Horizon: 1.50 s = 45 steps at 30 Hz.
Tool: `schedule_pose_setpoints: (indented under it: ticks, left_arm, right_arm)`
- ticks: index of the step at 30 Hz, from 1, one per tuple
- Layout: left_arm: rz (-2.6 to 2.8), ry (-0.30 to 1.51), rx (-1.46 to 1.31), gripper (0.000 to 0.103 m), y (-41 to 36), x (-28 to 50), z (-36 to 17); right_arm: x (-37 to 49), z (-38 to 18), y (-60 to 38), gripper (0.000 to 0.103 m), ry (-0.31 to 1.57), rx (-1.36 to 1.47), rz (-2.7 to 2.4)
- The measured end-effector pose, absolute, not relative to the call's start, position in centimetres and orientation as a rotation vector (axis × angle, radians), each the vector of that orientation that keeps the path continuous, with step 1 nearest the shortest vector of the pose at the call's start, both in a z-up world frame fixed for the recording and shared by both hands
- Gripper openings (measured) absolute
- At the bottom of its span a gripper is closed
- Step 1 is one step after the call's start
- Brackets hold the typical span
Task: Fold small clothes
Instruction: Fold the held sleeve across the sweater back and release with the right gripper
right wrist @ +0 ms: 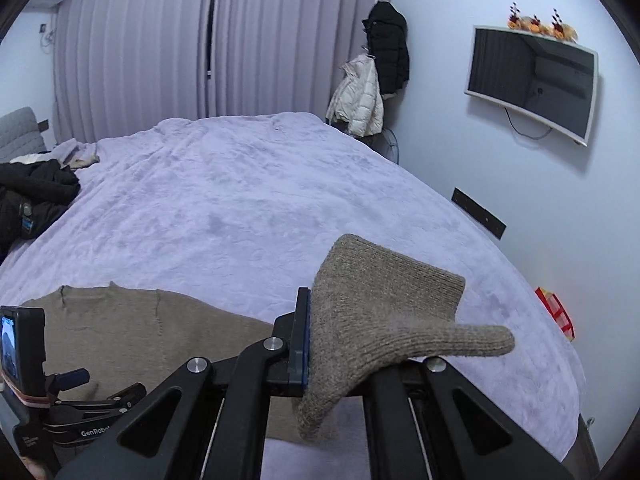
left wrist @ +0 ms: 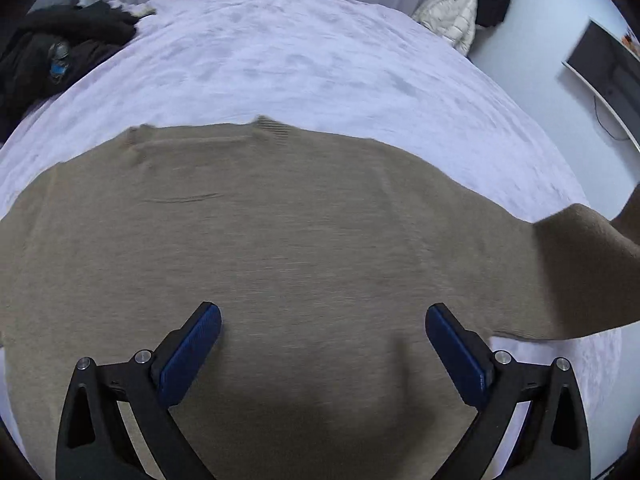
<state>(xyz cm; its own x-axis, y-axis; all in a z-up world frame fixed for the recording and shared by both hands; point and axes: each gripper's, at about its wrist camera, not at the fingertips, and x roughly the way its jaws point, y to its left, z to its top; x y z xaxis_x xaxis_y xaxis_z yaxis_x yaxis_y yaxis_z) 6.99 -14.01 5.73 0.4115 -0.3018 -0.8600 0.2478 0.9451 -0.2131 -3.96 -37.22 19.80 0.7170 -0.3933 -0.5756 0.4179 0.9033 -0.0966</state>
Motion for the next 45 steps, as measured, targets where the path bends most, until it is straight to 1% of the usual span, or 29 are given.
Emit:
schedule_pose_setpoints:
  ticks: [5, 8, 11, 16, 21, 23, 24, 25, 26, 27, 28, 29, 30, 34, 37, 39, 42, 43, 45]
  left_arm:
    - [-0.202, 1.094, -0.182, 0.103, -3.0, 8.9, 5.2]
    - [-0.154, 1.094, -0.239, 0.103, 1.7, 9.2, 4.8]
    - [-0.123, 1.092, -0.264, 0.103, 5.4, 9.0, 4.2]
    - [-0.095, 1.088, -0.276, 0.103, 9.3, 8.2, 3.2]
    - [-0.111, 1.075, -0.311, 0.103, 12.5, 6.8, 3.3]
    - [-0.122, 1.072, -0.341, 0.103, 13.0, 6.7, 3.3]
    - [-0.123, 1.069, -0.357, 0.103, 13.1, 6.8, 3.3]
    - [-0.122, 1.068, -0.366, 0.103, 13.2, 6.8, 3.3]
    - [-0.12, 1.066, -0.376, 0.103, 13.2, 6.8, 3.4]
    - [-0.119, 1.062, -0.382, 0.103, 13.2, 6.8, 3.6]
    - [-0.117, 1.056, -0.389, 0.103, 13.2, 6.7, 3.7]
    - [-0.114, 1.05, -0.397, 0.103, 13.2, 6.5, 3.9]
    - [-0.11, 1.046, -0.408, 0.103, 13.1, 6.4, 4.0]
    - [-0.114, 1.021, -0.445, 0.103, 12.7, 5.8, 4.6]
    - [-0.112, 1.002, -0.443, 0.103, 11.7, 5.5, 4.7]
    - [-0.099, 1.023, -0.446, 0.103, 11.0, 5.5, 4.0]
    - [-0.093, 1.057, -0.44, 0.103, 10.3, 5.2, 3.0]
    - [-0.082, 1.061, -0.425, 0.103, 10.2, 5.0, 2.9]
    - [-0.052, 1.07, -0.382, 0.102, 10.4, 4.4, 2.7]
  right_arm:
    - [-1.4, 21.1, -27.9, 0.005, 0.582, -0.055, -0.355]
    - [0.7, 20.3, -22.3, 0.005, 0.595, -0.094, -0.278]
    - [3.3, 17.7, -17.3, 0.005, 0.643, -0.105, -0.203]
    - [6.9, 11.2, -10.5, 0.005, 0.745, -0.166, -0.127]
    - [9.0, 5.5, -6.4, 0.005, 0.882, -0.181, -0.057]
    - [8.9, 4.0, -5.3, 0.008, 0.936, -0.173, 0.037]
    - [8.7, 3.8, -4.7, 0.016, 0.951, -0.181, 0.065]
    - [8.6, 3.6, -4.3, 0.029, 0.96, -0.189, 0.089]
    - [8.3, 3.8, -4.2, 0.038, 0.952, -0.18, 0.107]
    - [8.0, 4.6, -4.3, 0.055, 0.937, -0.159, 0.121]
    - [7.8, 5.3, -4.8, 0.07, 0.915, -0.128, 0.128]
    - [7.6, 6.2, -5.4, 0.075, 0.896, -0.097, 0.132]
    - [7.5, 7.3, -6.3, 0.078, 0.872, -0.05, 0.151]
    - [6.9, 10.7, -9.7, 0.079, 0.819, 0.118, 0.28]
    - [5.7, 12.2, -12.0, 0.08, 0.771, 0.162, 0.356]
    - [6.2, 12.5, -12.3, 0.08, 0.777, 0.147, 0.345]
    - [7.5, 11.8, -11.3, 0.08, 0.842, 0.119, 0.366]
    - [7.7, 11.5, -10.4, 0.08, 0.865, 0.083, 0.372]
    - [8.4, 10.1, -7.3, 0.08, 0.93, -0.086, 0.374]
